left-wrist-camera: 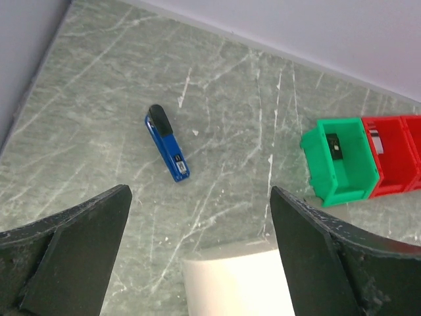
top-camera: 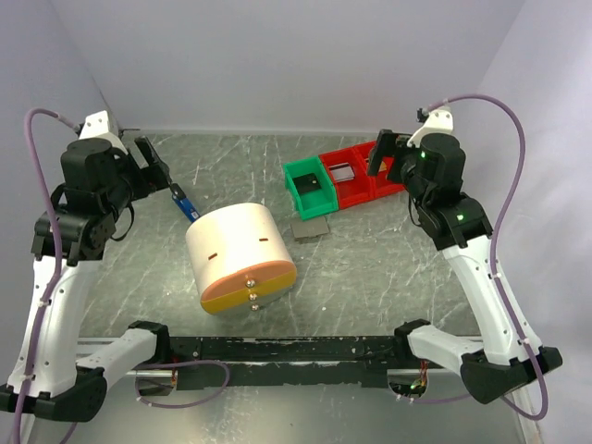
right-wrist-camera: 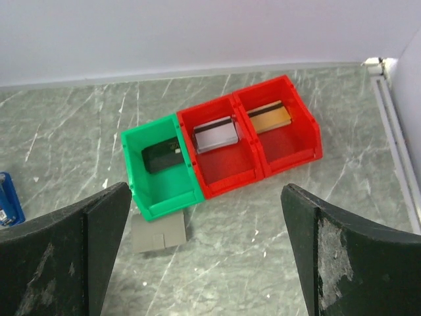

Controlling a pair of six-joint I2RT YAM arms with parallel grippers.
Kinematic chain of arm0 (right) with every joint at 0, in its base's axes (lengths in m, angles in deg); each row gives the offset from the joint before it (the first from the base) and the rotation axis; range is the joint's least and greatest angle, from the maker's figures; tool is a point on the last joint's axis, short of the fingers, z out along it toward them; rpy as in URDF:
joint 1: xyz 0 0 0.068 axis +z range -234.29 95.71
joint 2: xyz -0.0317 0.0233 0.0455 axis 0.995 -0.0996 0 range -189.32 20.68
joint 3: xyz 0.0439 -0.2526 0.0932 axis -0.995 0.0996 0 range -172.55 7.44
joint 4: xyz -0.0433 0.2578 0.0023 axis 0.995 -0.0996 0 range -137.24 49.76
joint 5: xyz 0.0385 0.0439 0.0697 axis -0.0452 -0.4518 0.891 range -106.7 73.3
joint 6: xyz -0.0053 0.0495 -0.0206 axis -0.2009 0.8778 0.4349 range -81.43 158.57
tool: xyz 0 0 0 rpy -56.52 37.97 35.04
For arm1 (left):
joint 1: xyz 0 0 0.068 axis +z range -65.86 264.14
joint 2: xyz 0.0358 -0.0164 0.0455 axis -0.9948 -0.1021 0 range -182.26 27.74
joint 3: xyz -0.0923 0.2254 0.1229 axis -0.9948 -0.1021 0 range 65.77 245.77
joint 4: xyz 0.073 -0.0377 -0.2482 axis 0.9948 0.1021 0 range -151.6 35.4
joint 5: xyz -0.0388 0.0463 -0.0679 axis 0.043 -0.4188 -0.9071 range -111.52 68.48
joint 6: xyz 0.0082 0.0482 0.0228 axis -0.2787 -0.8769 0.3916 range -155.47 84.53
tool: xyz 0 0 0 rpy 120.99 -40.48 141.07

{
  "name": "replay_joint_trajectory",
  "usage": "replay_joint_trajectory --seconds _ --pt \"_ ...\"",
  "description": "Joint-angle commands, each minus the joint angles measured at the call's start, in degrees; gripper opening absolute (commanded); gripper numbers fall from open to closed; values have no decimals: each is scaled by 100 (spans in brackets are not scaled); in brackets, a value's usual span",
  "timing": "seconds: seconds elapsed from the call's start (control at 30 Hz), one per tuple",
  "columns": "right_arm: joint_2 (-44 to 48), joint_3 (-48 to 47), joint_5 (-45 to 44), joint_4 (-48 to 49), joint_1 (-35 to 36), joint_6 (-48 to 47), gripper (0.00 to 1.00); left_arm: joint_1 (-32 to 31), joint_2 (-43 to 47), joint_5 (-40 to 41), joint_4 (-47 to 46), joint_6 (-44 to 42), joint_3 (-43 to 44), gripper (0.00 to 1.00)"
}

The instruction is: Take the credit cards out of the card holder

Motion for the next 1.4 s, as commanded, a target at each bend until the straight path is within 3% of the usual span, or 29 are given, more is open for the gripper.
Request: replay_joint_trajectory --seconds 0.0,0.13,0.3,0.53,0.67,0.93,1.17,1.37 --pt "396 484 592 -86 -283 295 100 -225 329 -331 -202 255 -385 98" --pt "756 1189 1289 -147 -550 546 100 -436 538 -980 -388 502 -868 97" --pt "1128 2225 2798 -92 -859 959 100 -678 765 -1835 -559 762 -1500 96" --pt "1417 3549 4593 -4 -1055 1410 100 -905 1209 -2383 -442 1034 -2071 96" --pt "1376 4058 5112 162 -870 1750 100 -970 1461 -2437 -282 1088 -2144 96" --pt "656 4300 4510 628 696 2500 100 -1027 1809 -2421 8 1099 -1853 95" --pt "-483 3653 3537 529 1289 2363 100 -1042 1934 -2293 454 1060 -1391 95" --pt "-1504 2928 3367 479 1844 2087 100 -1046 1956 -2431 573 1070 -1129 95"
